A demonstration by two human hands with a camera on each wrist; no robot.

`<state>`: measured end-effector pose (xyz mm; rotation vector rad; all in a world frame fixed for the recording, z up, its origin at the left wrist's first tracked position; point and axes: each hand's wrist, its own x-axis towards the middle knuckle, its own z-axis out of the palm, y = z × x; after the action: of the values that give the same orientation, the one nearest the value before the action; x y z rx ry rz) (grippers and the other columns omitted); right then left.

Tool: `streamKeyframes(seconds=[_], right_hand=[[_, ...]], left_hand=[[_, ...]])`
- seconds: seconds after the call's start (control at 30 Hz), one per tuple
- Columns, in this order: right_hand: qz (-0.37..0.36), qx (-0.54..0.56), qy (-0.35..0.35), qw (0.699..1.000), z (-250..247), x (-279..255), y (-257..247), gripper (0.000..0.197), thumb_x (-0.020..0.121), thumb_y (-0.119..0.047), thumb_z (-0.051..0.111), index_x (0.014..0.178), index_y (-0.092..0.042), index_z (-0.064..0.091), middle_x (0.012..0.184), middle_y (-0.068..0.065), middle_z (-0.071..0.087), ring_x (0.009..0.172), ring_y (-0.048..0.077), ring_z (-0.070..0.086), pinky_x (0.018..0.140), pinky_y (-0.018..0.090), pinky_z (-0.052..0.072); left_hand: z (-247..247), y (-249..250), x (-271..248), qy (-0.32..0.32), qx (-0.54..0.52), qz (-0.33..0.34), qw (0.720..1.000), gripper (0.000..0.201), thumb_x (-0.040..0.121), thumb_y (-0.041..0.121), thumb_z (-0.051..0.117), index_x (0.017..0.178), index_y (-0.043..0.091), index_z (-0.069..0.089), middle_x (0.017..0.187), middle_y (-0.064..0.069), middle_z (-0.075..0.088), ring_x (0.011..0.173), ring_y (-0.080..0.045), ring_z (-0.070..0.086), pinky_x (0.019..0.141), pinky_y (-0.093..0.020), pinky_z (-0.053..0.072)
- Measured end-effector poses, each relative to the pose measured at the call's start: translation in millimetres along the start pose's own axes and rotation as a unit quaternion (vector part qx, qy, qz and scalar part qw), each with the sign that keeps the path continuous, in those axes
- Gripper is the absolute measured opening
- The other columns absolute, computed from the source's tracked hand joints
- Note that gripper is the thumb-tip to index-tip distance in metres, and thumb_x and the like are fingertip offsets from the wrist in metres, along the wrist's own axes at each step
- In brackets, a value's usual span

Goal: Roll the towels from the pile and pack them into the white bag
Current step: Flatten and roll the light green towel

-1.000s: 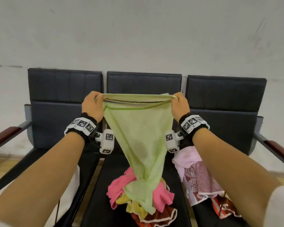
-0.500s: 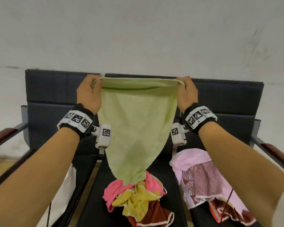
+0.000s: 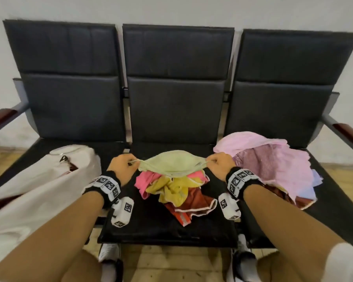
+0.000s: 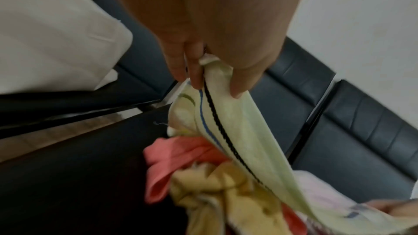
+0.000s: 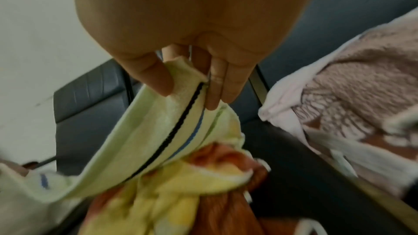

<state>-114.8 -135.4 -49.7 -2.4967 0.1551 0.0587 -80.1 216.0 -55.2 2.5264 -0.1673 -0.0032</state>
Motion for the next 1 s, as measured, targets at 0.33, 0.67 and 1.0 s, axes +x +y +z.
streamKeyframes(seconds=[0.33, 0.67, 1.0], right_hand=[[-0.003, -0.054, -0.117, 0.992, 106, -76, 77, 0.021, 0.087, -0.018, 0.066, 0.104, -0.01, 0.075, 0.118, 0.008, 0.068, 0.112, 0.028, 0.061, 0.1, 0.035, 0.047], [-0.089, -0.154, -0.089, 0.98, 143, -117, 124, 0.022, 0.092, -0.041, 0.06, 0.095, -0.027, 0.077, 0.111, -0.008, 0.065, 0.11, 0.022, 0.048, 0.091, 0.041, 0.042], [-0.035, -0.177, -0.119, 0.976, 141, -115, 127, 0.036, 0.101, -0.047, 0.042, 0.089, -0.028, 0.07, 0.093, -0.008, 0.063, 0.098, 0.023, 0.047, 0.086, 0.038, 0.035]], left_hand=[[85, -80, -77, -0.102, 0.045, -0.061, 0.992, 0.014, 0.09, 0.03, 0.07, 0.097, 0.017, 0.072, 0.109, -0.001, 0.07, 0.103, -0.024, 0.065, 0.089, -0.03, 0.049], [126, -122, -124, -0.133, 0.072, 0.001, 0.989, 0.01, 0.098, 0.02, 0.06, 0.096, 0.014, 0.067, 0.103, -0.009, 0.065, 0.111, -0.033, 0.055, 0.094, -0.041, 0.045], [128, -141, -121, -0.069, 0.008, -0.007, 0.998, 0.018, 0.099, 0.051, 0.042, 0.088, 0.042, 0.053, 0.088, -0.002, 0.06, 0.095, -0.033, 0.056, 0.082, -0.043, 0.049]])
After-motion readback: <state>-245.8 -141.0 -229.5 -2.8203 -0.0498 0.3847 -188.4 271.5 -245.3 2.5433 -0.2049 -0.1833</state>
